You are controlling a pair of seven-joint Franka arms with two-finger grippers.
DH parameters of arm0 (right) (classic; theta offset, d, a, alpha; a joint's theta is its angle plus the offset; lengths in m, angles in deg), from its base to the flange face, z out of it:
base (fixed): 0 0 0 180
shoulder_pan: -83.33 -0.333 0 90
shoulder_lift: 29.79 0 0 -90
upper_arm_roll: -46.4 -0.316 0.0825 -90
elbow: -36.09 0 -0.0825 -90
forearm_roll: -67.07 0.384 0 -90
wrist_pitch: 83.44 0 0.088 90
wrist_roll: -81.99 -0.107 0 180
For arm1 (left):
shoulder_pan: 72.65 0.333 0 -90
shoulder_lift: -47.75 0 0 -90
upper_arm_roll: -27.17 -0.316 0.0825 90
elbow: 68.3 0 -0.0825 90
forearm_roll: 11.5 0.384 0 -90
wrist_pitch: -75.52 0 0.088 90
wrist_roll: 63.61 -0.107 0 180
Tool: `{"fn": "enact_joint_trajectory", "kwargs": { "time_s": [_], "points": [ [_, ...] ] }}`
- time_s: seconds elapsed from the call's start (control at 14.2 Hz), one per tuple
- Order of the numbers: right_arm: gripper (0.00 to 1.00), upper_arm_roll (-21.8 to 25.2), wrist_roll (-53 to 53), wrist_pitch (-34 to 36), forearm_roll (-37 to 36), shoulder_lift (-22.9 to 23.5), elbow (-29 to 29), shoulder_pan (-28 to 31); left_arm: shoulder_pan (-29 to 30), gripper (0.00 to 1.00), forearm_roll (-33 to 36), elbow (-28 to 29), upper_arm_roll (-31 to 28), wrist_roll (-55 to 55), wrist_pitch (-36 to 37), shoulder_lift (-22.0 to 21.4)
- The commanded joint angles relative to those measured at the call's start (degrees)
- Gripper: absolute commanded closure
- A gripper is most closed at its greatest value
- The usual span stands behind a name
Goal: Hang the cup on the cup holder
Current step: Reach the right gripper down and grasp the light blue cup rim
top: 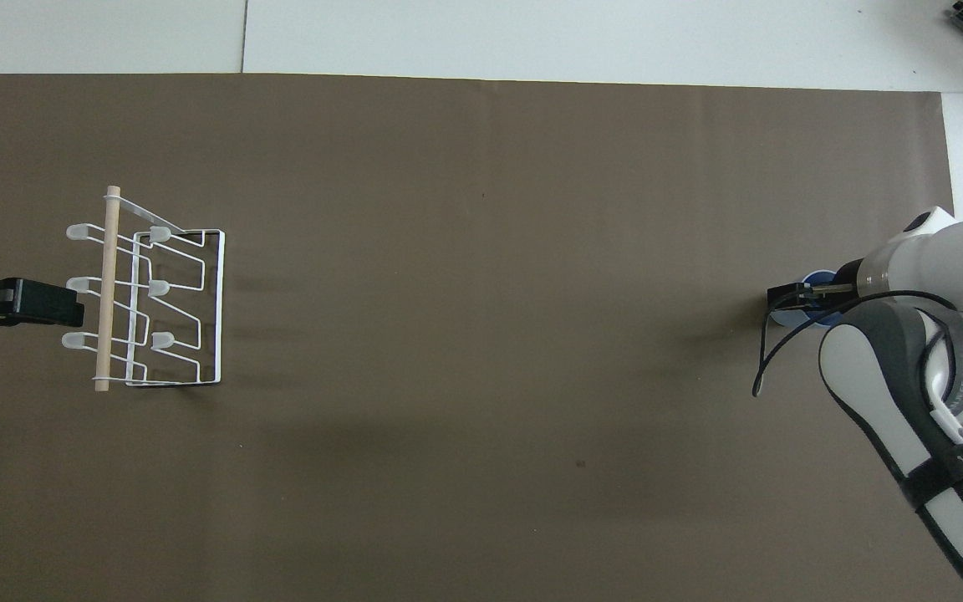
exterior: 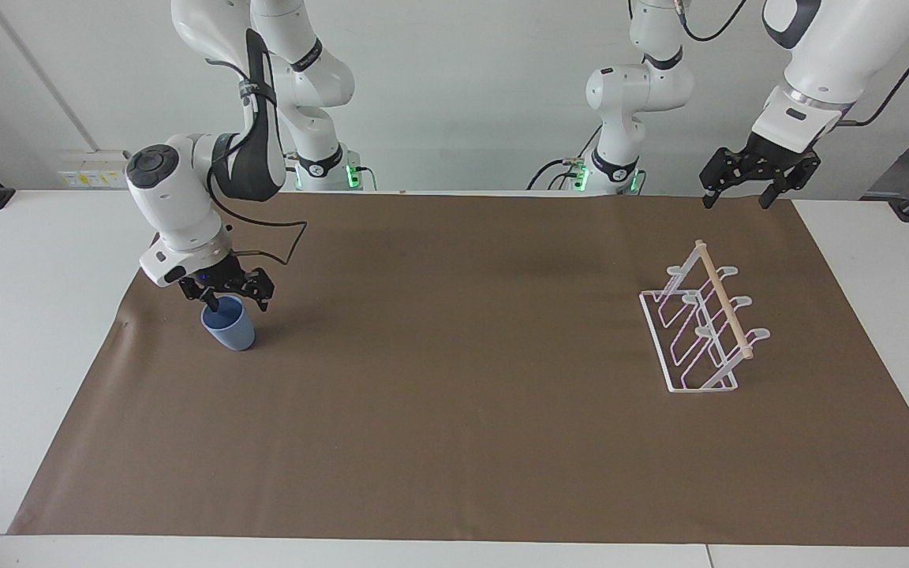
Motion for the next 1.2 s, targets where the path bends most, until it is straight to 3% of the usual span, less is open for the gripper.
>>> {"fn": "enact_joint_trajectory", "kwargs": {
  "time_s": [0.0,0.35,0.64,1.06,1.13],
  "points": [
    [0.00,-0.53,0.71,-3.92,0.76,-1.66,-3.64,0.13,-0.72,0.00,0.41,2.72,-0.32,0.59,-1.53,-2.05],
    [0.00,-0.53,0.71,-6.13,0.76,-1.40,-5.23,0.13,-0.72,0.00,0.41,2.90,-0.32,0.59,-1.71,-2.14],
    [0.33,-0.53,0.53,-5.95,0.76,-1.40,-5.14,0.13,-0.72,0.00,0.41,3.16,-0.32,0.59,-1.71,-2.40],
    [0.96,-0.53,0.53,-5.34,0.76,-1.40,-4.88,0.13,-0.72,0.00,0.41,3.60,-0.32,0.59,-2.06,-2.49],
    [1.00,-0.53,0.53,-5.25,0.76,-1.40,-4.88,0.13,-0.72,0.00,0.41,3.60,-0.32,0.59,-2.06,-2.49]
  ]
}}
